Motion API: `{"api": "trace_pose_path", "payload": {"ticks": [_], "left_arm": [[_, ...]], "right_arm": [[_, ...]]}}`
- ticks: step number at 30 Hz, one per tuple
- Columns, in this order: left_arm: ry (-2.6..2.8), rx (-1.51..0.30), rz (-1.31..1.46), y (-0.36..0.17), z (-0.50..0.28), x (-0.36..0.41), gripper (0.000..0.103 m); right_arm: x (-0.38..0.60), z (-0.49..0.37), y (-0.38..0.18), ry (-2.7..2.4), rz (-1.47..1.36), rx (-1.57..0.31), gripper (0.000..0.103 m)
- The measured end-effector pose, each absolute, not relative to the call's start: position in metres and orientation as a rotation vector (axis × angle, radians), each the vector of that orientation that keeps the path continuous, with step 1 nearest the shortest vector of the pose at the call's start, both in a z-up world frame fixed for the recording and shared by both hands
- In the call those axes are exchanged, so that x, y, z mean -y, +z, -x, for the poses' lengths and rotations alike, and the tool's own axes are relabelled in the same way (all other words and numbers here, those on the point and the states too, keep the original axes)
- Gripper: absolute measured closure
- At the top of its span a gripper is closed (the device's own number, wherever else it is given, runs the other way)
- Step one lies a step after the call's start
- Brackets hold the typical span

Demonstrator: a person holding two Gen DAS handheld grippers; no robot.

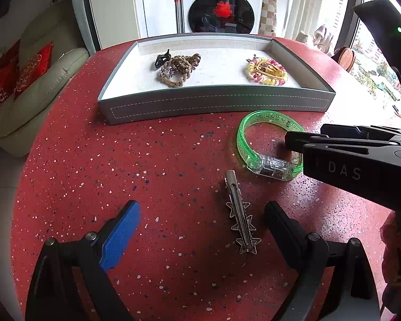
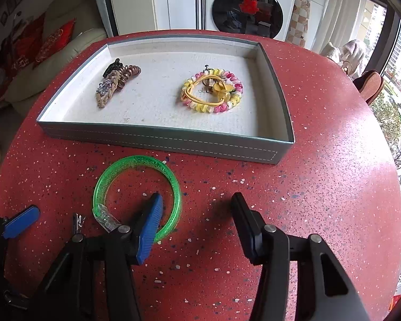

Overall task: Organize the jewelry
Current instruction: 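Move the left tool to the rhinestone silver hair clip while the right tool reaches the green bangle, then close the left tool on the hair clip while the right tool closes on the green bangle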

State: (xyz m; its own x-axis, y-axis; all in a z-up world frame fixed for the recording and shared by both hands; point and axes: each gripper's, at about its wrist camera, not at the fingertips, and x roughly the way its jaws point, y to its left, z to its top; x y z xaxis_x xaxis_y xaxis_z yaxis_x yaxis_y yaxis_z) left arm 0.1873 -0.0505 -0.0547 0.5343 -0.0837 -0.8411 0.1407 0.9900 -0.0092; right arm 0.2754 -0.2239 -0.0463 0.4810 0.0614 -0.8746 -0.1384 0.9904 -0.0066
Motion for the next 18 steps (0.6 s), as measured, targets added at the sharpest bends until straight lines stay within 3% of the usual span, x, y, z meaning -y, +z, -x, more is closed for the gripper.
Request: {"api": "trace_pose_path", "payload": {"ticks": [8, 10, 13, 16, 18], "left_arm": [[-0.163, -0.991, -0.071, -0.0511, -0.1865, 0.0531, 0.009], [-0.169, -0.987, -0.075, -0.0501, -0.1862, 0.0534, 0.016], [-0.177, -0.99, -0.078, -0.0498, -0.1869, 0.0528, 0.02], [-0.178, -0.988, -0.077, -0.0494, -0.1872, 0.0506, 0.023], [-0.178, -0.987, -0.076, -0.049, -0.1874, 0.0495, 0.025]], "right_arm": [[0.2195, -0.2744, -0.0456, 0.137, 0.092, -1.06, 0.06], [0.2188, -0.2744, -0.0454, 0.141, 0.092, -1.058, 0.062], [0.2189, -0.2736, -0.0454, 0.139, 0.091, -1.054, 0.066], [0.2206, -0.2725, -0.045, 0.14, 0.087, -1.049, 0.075], [0.221, -0.2718, -0.0446, 0.149, 0.088, -1.047, 0.087]]}}
